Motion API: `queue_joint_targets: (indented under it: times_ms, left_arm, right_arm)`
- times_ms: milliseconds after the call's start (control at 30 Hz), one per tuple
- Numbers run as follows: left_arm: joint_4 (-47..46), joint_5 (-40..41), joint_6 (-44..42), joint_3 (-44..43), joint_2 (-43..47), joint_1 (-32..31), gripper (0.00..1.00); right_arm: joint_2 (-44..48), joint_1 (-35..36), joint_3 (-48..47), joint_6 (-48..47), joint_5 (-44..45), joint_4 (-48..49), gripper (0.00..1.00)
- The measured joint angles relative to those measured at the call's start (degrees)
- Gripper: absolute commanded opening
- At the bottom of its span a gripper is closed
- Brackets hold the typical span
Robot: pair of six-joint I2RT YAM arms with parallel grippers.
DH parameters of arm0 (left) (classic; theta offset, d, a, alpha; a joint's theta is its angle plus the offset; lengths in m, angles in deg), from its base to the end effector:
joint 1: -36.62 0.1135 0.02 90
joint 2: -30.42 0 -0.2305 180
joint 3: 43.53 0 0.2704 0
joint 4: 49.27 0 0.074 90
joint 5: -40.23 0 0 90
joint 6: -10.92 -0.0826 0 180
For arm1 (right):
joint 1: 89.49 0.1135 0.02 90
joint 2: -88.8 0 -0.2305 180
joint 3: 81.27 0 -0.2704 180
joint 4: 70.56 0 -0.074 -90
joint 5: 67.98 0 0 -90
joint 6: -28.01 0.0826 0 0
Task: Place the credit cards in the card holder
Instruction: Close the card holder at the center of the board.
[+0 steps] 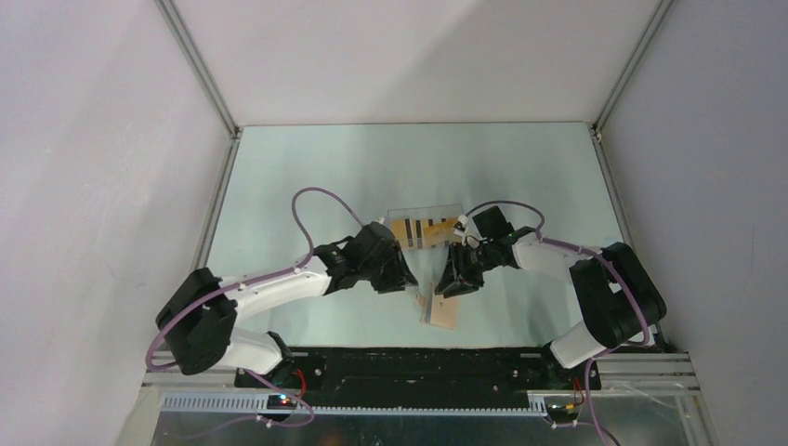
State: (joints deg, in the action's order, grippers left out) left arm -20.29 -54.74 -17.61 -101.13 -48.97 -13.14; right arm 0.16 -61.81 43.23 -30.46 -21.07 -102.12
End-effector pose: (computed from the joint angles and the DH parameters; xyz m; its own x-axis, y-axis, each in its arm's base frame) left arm 0.2061 -0.2546 0.1186 -0.9382 -0.2463 -0.2431 -0.0595 0.8069 -0.5877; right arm 0.2380 0.1886 0.0747 -0.9950 -0.0907 -0.0413 -0.0908 0.6553 0.7499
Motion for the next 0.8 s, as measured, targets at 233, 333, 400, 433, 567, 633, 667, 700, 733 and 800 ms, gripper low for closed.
queue_joint_targets:
  times_ms: [233, 333, 400, 433, 567, 633, 667, 700, 733, 800]
  left_arm:
    - [0.2, 0.3, -0.1, 1.7, 1.7, 1.1, 0.51]
    - [0.4, 0.0, -0.4, 1.7, 1.6, 1.6, 0.52]
    - [0.3, -0.2, -0.5, 1.7, 1.5, 1.8, 0.52]
    - [0.2, -0.4, -0.5, 1.7, 1.3, 2.0, 0.52]
    - [-0.8, -1.5, -0.5, 1.7, 0.6, 2.7, 0.50]
    - [-2.1, -2.3, -0.5, 2.2, 0.5, 3.2, 0.48]
    - [-3.1, -2.9, -0.5, 2.7, 0.4, 3.5, 0.46]
    - [-4.8, -3.6, -0.4, 3.5, 0.2, 3.8, 0.45]
    - [-6.1, -4.3, -0.3, 4.1, 0.0, 4.0, 0.43]
    - [-8.9, -5.7, 0.1, 5.8, -0.7, 4.3, 0.42]
  right_arm:
    - [0.5, 1.6, -0.1, -2.1, 6.9, -4.0, 0.22]
    - [0.3, 2.1, -0.1, -2.4, 9.1, -4.5, 0.21]
    - [-0.4, 2.3, -0.3, -2.6, 10.0, -4.3, 0.21]
    - [-1.2, 2.5, -0.5, -2.6, 10.2, -4.2, 0.21]
    - [-5.1, 3.9, -3.3, -2.6, 9.8, -4.8, 0.21]
    - [-7.3, 5.2, -5.7, -2.6, 9.6, -5.7, 0.21]
    - [-8.5, 5.9, -7.1, -2.6, 9.6, -5.9, 0.21]
    - [-9.6, 6.6, -8.3, -2.6, 9.5, -6.0, 0.21]
    - [-10.5, 7.3, -9.3, -2.7, 9.5, -6.2, 0.21]
    - [-11.9, 8.2, -11.0, -2.9, 9.5, -6.5, 0.21]
